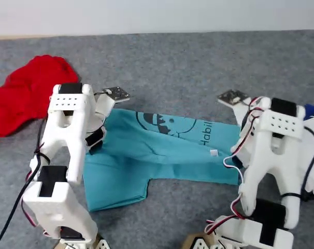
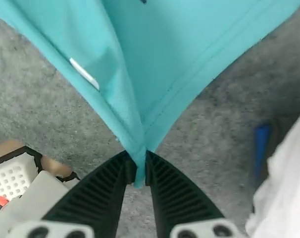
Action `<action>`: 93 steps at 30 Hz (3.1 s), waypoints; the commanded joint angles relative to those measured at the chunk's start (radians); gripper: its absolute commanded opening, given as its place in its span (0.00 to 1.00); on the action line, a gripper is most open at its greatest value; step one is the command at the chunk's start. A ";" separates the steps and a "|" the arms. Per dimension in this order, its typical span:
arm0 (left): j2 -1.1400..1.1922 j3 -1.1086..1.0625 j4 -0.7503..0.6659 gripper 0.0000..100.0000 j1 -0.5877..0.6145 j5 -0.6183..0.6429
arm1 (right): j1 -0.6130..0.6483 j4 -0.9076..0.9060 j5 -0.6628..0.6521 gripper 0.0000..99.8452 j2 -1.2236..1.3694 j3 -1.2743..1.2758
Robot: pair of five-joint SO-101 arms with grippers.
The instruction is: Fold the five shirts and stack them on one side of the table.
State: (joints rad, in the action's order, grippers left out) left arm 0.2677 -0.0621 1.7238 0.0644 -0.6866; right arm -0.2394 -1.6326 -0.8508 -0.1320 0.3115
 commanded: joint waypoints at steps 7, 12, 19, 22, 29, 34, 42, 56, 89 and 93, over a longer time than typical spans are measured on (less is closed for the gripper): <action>-0.012 -0.053 0.029 0.00 0.005 -0.098 | -0.018 0.056 -0.078 0.01 -0.050 0.069; -0.012 -0.108 0.029 0.00 0.008 -0.133 | -0.016 0.081 -0.078 0.01 -0.050 0.072; -0.012 -0.110 0.031 0.00 0.074 -0.180 | -0.016 0.074 -0.103 0.01 -0.048 0.072; -0.012 -0.110 0.031 0.00 0.118 -0.212 | -0.016 0.070 -0.126 0.01 -0.048 0.074; -0.009 -0.140 0.031 0.01 0.087 -0.224 | -0.016 0.070 -0.129 0.01 -0.048 0.074; -0.012 -0.145 0.031 0.01 0.080 -0.227 | -0.019 0.022 -0.130 0.13 -0.059 0.068; -0.012 -0.045 0.031 0.11 0.170 -0.229 | -0.016 -0.088 -0.123 0.25 -0.077 -0.064; -0.012 0.042 0.031 0.01 0.152 -0.222 | 0.150 0.329 0.048 0.02 0.104 -0.141; -0.054 0.519 0.029 0.01 0.345 0.299 | 0.311 -0.163 0.160 0.01 0.773 -1.229; -0.157 0.466 0.029 0.01 0.359 0.301 | 0.358 -0.162 0.262 0.01 0.756 -1.238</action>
State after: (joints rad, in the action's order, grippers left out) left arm 0.2171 0.4104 1.7269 0.4158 -0.3982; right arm 0.0890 -1.7522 -0.6513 0.6552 -0.8730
